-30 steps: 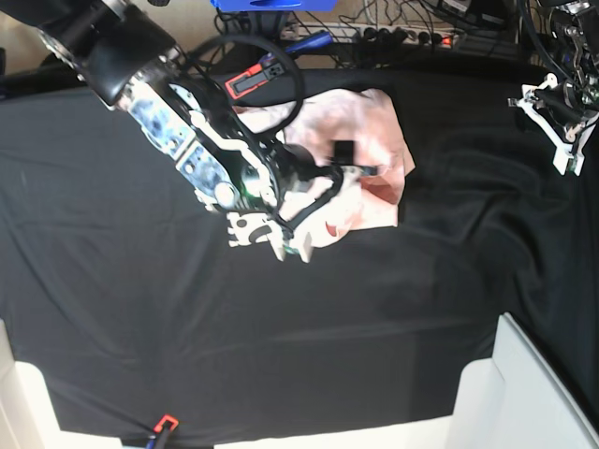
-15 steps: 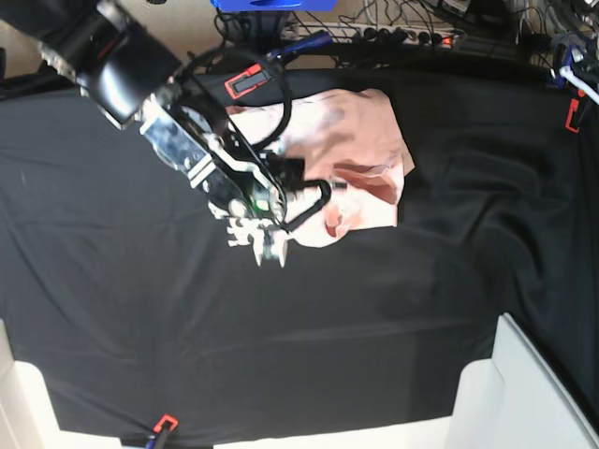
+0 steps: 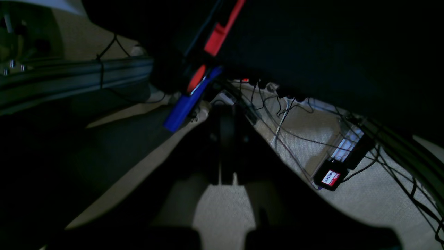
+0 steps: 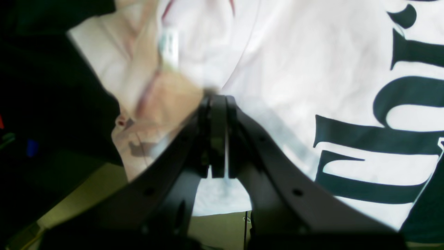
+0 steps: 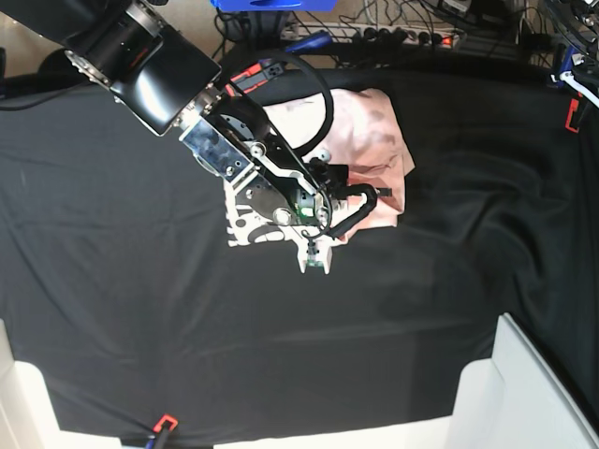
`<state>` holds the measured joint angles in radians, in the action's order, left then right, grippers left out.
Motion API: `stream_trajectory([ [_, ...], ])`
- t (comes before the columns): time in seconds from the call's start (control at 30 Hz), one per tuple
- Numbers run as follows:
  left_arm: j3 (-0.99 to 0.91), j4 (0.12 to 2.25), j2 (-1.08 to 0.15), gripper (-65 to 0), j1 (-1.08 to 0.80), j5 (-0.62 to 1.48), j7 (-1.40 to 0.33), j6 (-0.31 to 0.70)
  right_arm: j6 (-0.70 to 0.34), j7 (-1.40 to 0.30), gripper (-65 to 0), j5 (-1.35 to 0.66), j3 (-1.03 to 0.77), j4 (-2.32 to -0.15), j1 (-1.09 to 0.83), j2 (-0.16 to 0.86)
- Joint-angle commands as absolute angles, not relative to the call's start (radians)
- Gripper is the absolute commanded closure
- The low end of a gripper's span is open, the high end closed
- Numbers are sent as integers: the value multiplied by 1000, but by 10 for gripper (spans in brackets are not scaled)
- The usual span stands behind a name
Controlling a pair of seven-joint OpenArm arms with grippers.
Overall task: Fold the T-shirt properly
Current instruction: 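Press and smooth the folded shirt with the right gripper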
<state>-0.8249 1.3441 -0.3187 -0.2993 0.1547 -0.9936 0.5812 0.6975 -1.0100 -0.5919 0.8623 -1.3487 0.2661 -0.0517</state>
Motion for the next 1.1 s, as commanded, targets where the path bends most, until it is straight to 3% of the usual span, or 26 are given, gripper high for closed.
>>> stream_trajectory([
  [0.0, -832, 1363, -340, 0, -298, 154, -984, 582, 698, -998, 0, -588, 860, -1360, 292, -77],
  [0.33, -832, 1363, -338, 0, -298, 154, -984, 582, 698, -909, 0, -588, 860, -1262, 328, -105],
  [0.53, -832, 1363, -338, 0, -298, 154, -984, 582, 698, -828, 0, -593, 961, -1182, 372, -110],
  [0.8, -832, 1360, -338, 0, -272, 154, -990, 582, 698, -783, 0, -595, 964, -1210, 372, -116],
  [1.07, -809, 1399, -338, 0, -271, 154, -987, 582, 698, -823, 0, -591, 960, -1389, 331, -79],
])
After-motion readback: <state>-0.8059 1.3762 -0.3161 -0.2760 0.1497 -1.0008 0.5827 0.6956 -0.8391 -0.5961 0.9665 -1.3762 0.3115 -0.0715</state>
